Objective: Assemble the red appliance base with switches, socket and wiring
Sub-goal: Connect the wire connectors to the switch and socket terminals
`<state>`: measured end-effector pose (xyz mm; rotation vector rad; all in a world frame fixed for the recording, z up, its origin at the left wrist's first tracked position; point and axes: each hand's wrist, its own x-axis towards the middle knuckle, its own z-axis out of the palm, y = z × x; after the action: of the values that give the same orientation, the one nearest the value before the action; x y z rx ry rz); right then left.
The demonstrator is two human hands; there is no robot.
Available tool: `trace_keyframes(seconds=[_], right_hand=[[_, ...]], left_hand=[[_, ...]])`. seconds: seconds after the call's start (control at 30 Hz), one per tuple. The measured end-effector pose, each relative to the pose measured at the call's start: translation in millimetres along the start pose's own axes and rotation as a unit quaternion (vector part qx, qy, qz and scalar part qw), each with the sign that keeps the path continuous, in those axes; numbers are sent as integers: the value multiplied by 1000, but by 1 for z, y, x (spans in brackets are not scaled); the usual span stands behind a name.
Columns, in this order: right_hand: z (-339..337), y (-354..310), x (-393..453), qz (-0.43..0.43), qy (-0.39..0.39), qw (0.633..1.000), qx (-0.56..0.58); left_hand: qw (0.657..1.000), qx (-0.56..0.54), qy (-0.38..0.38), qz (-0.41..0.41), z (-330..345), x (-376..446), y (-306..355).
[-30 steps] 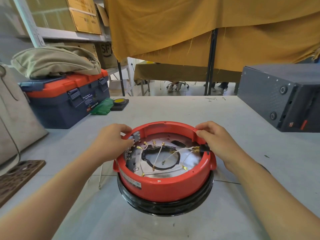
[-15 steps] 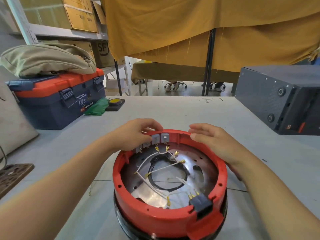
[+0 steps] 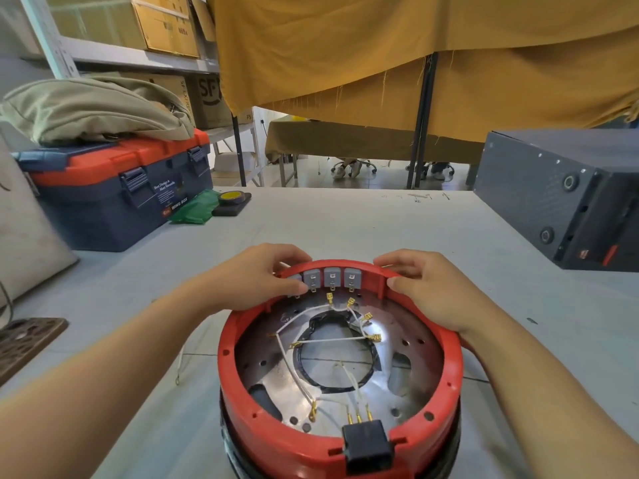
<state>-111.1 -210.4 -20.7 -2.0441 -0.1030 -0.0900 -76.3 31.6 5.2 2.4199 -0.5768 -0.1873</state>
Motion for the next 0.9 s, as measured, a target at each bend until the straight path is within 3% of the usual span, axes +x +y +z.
trace_keyframes(seconds=[0.3, 0.63, 0.9], right_hand=[[2, 2, 0, 16, 24, 999, -35], [0, -2, 0, 34, 11, 998, -42], [1, -1, 6, 29, -54, 998, -1]], left_hand=[[1000, -3, 21, -11, 5, 11, -2], [998, -34, -46, 38, 4, 25, -3], [994, 2, -69, 80, 6, 31, 2]])
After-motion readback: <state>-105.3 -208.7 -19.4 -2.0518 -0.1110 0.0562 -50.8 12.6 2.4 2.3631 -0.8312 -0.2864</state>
